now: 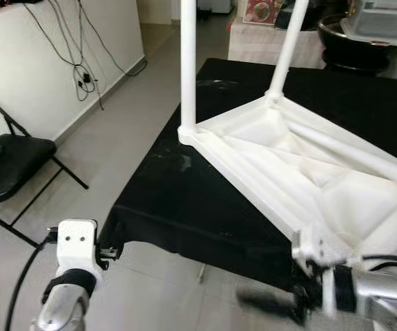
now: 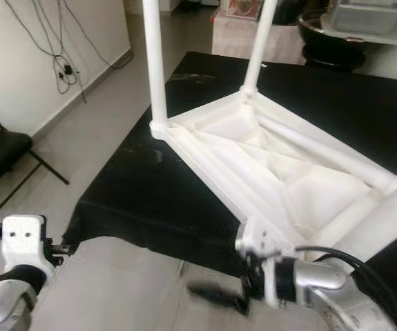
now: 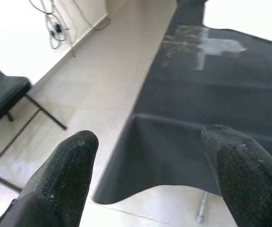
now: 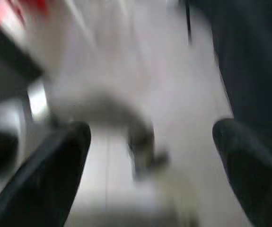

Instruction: Building children table

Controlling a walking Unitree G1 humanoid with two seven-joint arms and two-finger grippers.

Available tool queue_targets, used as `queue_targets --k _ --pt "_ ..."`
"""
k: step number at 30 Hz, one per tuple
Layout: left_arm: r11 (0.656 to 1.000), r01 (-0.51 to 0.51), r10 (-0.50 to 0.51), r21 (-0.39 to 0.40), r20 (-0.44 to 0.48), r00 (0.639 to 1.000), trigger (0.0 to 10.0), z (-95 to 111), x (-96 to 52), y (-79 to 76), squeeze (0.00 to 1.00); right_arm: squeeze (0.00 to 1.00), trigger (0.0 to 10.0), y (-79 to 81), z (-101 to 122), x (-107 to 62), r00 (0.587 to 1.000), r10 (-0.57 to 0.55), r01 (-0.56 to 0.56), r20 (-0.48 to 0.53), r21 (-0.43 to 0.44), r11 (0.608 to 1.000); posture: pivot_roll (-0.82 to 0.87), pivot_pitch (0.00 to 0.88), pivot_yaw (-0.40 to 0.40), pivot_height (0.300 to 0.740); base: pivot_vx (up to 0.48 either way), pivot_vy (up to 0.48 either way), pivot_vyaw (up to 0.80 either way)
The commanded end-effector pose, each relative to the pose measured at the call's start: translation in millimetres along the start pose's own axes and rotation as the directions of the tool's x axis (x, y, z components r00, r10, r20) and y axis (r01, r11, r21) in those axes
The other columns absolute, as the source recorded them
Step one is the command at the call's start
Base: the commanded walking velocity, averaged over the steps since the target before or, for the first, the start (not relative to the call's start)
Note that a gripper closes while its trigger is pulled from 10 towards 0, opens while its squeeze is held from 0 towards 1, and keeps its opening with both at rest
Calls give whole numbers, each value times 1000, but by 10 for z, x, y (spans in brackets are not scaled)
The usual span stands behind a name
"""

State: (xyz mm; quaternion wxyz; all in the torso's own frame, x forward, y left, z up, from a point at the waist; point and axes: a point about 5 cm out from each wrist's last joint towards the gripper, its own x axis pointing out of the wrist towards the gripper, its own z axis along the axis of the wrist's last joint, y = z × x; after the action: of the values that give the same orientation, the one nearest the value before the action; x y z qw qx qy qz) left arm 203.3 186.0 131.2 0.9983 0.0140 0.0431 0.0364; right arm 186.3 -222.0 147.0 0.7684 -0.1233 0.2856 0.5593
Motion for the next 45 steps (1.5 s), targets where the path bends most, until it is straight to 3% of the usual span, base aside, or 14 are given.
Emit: queue_targets --k 1,3,6,8,11,15,28,32,35,38,41,45 --pt "1000 0 1 15 -38 999 10000 -61 -13 22 0 0 10000 -21 13 -125 998 2 -3 -66 -18 1000 -92 99 2 740 0 0 0" --pt "1000 0 0 16 -39 999 10000 -63 -14 22 0 0 10000 -41 14 -178 996 -8 6 -88 -20 1000 -92 99 2 740 0 0 0" --pt "1000 3 -3 15 -41 999 10000 -61 -12 18 0 0 10000 -24 -9 -373 976 8 -18 -219 -43 999 -92 101 -4 740 0 0 0" --pt "1000 3 -3 15 -41 999 10000 -61 -12 18 0 0 10000 -24 -9 -373 976 8 -18 -219 -43 999 -92 101 -4 740 0 0 0" --pt "1000 3 -2 15 -45 999 10000 -74 -13 20 0 0 10000 9 -105 -548 940 22 -34 -341 -29 999 -95 104 -5 740 0 0 0" --pt "1000 6 -6 17 -48 999 10000 -79 -17 24 0 0 10000 46 -184 -699 902 34 -33 -430 10 999 -97 104 -4 740 0 0 0" --pt "999 29 -27 36 -44 999 10000 -74 3 13 0 0 10000 166 -283 -696 896 47 -23 -442 60 998 -112 104 4 740 0 0 0" --pt "999 36 -34 41 -46 998 10000 -75 4 13 0 0 10000 163 -406 -861 856 7 41 -516 81 996 -116 103 7 740 0 0 0" --pt "998 43 -41 43 -46 998 10000 -74 16 13 0 0 10000 101 -535 -1143 776 -70 150 -627 76 986 -122 101 11 740 0 0 0" --pt "998 46 -44 43 -45 998 10000 -72 22 12 0 0 10000 65 -558 -1254 746 -109 200 -657 65 978 -125 99 12 740 0 0 0" --pt "998 52 -50 45 -44 998 10000 -71 34 10 0 0 10000 -48 -547 -1512 681 -224 329 -698 17 944 -125 96 16 740 0 0 0" --pt "997 54 -52 47 -43 998 10000 -65 38 9 0 0 10000 -112 -465 -1672 659 -301 392 -689 -26 919 -122 96 20 740 0 0 0"
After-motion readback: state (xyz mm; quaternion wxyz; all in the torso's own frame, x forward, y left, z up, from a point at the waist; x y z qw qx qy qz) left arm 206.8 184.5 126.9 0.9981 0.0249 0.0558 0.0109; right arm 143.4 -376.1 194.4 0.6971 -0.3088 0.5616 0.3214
